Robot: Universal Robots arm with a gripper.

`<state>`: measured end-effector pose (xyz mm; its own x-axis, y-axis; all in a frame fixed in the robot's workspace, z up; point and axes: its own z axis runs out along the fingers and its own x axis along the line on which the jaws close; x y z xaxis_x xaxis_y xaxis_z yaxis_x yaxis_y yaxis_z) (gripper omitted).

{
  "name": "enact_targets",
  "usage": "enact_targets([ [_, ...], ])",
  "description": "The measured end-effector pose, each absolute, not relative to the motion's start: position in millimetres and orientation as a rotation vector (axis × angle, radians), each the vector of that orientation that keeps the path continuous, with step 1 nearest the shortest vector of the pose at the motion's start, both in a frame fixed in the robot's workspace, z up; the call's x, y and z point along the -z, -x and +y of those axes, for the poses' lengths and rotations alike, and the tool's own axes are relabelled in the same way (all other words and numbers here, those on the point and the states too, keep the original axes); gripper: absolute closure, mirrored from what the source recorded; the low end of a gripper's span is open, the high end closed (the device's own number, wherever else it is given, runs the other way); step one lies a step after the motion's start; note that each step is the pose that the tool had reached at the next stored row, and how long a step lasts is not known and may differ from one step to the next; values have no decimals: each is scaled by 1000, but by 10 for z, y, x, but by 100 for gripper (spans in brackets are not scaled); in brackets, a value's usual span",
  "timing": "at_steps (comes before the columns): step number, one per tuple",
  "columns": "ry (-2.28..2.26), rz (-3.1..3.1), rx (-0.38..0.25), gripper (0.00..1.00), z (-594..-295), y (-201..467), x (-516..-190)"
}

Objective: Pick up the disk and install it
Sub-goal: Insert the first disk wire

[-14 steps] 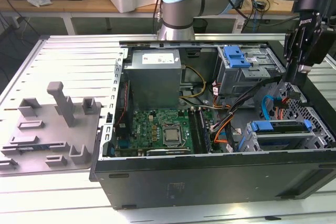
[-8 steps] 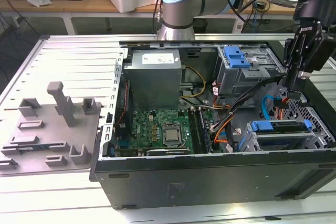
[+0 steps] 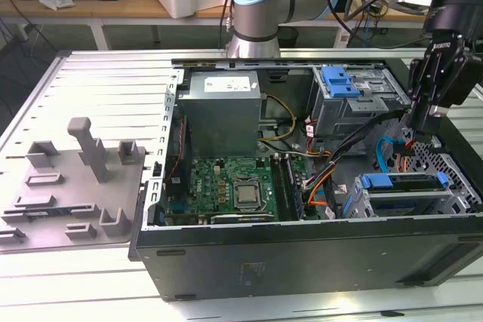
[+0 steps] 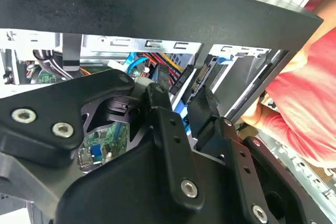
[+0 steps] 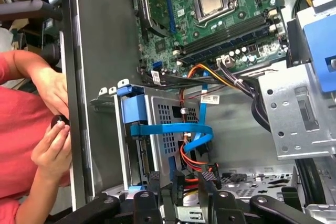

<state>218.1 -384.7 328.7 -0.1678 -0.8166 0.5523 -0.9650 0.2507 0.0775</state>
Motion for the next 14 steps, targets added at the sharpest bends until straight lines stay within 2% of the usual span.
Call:
enact_targets([
  [14, -1614, -2043, -413, 58, -3820, -2182, -3239],
])
